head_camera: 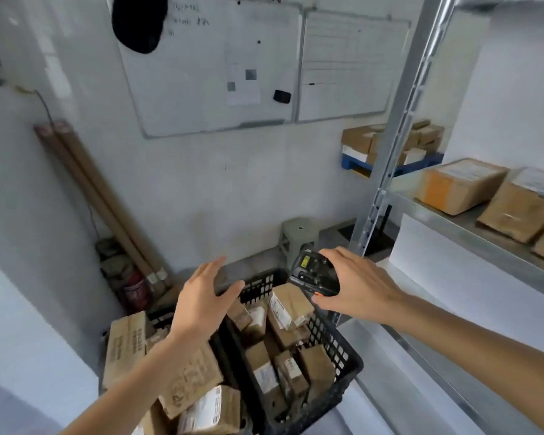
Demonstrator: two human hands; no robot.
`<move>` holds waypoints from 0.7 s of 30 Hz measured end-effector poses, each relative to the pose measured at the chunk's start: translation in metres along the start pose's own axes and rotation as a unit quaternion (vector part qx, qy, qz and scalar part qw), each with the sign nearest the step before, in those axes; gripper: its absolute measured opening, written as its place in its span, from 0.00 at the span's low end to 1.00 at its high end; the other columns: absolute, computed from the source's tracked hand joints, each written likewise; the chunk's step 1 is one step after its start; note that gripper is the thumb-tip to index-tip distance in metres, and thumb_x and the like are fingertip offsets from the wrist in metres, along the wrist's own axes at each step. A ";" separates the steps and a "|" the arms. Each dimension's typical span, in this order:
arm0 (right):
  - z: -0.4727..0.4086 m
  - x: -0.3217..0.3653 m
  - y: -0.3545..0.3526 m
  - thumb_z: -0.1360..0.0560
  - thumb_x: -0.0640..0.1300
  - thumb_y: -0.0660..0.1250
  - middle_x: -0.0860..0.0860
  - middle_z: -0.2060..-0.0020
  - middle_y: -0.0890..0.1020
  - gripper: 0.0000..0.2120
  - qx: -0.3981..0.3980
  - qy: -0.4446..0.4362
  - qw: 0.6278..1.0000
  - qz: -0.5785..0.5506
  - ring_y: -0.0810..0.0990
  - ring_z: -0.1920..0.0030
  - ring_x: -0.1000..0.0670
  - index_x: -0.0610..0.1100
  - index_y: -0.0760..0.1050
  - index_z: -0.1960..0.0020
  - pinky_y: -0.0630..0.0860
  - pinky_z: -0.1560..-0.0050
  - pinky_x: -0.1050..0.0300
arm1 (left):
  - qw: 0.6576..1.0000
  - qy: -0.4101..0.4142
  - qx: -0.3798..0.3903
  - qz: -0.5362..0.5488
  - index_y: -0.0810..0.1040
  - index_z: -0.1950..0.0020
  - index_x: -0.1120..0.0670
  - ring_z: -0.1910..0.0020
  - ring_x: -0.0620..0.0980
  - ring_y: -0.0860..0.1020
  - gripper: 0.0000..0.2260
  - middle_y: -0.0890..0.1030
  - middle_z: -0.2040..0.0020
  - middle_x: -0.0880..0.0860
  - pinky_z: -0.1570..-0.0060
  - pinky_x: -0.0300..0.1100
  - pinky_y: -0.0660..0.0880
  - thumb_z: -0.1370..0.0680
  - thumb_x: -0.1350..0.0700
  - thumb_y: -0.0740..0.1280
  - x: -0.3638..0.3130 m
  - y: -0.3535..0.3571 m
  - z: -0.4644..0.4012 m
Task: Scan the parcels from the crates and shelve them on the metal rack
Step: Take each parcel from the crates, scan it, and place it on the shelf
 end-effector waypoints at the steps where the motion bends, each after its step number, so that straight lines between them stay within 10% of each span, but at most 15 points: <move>1: -0.018 -0.009 0.016 0.29 0.65 0.72 0.56 0.41 0.75 0.37 0.011 0.001 1.000 -0.009 0.78 0.46 0.52 0.52 0.65 0.26 0.78 0.51 0.55 | 1.000 -0.019 0.003 0.006 0.68 0.22 0.48 0.31 0.48 0.74 0.30 0.75 0.29 0.47 0.33 0.49 0.74 0.22 0.41 0.70 0.012 0.015 -0.014; 21: -0.206 -0.074 0.399 0.33 0.56 0.79 0.61 0.46 0.79 0.33 0.215 0.070 0.932 -0.285 0.79 0.44 0.57 0.54 0.70 0.33 0.75 0.34 0.57 | 0.947 -0.252 0.194 -0.051 0.65 0.20 0.51 0.34 0.52 0.77 0.29 0.75 0.28 0.51 0.36 0.47 0.75 0.19 0.48 0.68 0.263 0.256 -0.164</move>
Point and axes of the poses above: each hand's wrist, its own z-axis away from the middle knuckle, its own y-axis out of the palm, x = y × z, the point moved 2 cm from there along -z, towards the middle knuckle
